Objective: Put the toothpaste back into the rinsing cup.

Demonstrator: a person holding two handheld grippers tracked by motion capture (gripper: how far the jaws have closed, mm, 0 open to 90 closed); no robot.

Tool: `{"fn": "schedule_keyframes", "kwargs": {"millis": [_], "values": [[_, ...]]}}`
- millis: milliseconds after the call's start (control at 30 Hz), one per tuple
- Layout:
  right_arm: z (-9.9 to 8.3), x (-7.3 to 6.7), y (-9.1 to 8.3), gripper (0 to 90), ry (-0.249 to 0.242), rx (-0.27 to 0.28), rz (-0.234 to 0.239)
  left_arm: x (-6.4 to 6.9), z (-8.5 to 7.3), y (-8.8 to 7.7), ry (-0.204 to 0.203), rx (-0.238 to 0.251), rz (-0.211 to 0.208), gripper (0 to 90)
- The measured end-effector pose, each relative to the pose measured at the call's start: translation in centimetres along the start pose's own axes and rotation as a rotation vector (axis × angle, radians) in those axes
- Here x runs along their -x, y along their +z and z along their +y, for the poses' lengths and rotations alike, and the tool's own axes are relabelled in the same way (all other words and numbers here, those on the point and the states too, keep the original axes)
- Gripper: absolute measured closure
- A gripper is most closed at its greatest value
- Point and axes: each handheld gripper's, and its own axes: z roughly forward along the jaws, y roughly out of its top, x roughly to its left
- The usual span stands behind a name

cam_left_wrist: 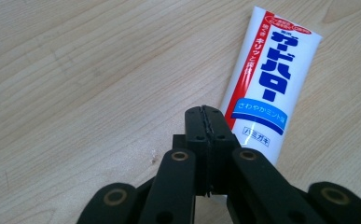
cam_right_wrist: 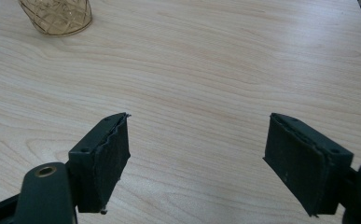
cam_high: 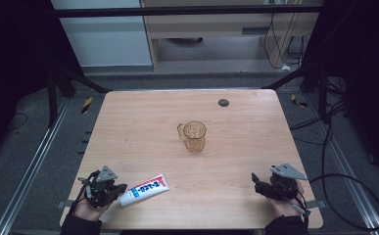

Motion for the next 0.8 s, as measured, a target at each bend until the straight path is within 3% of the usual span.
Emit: {"fn": "schedule_keyframes", "kwargs": {"millis": [500, 633, 800], "values": [[0.0, 0.0, 0.1, 21.6, 0.001, -0.012, 0.005, 1.0, -0.4, 0.0, 0.000, -0.006, -0.038, 88.9], [-0.1, 0.0, 0.1, 21.6, 0.001, -0.014, 0.005, 0.7, -0.4, 0.1, -0.011, -0.004, -0.020, 88.5], [-0.1, 0.0, 0.2, 21.6, -0.001, -0.014, 0.003, -0.3, 0.2, -0.7, -0.053, 0.045, 0.036, 75.0]]}}
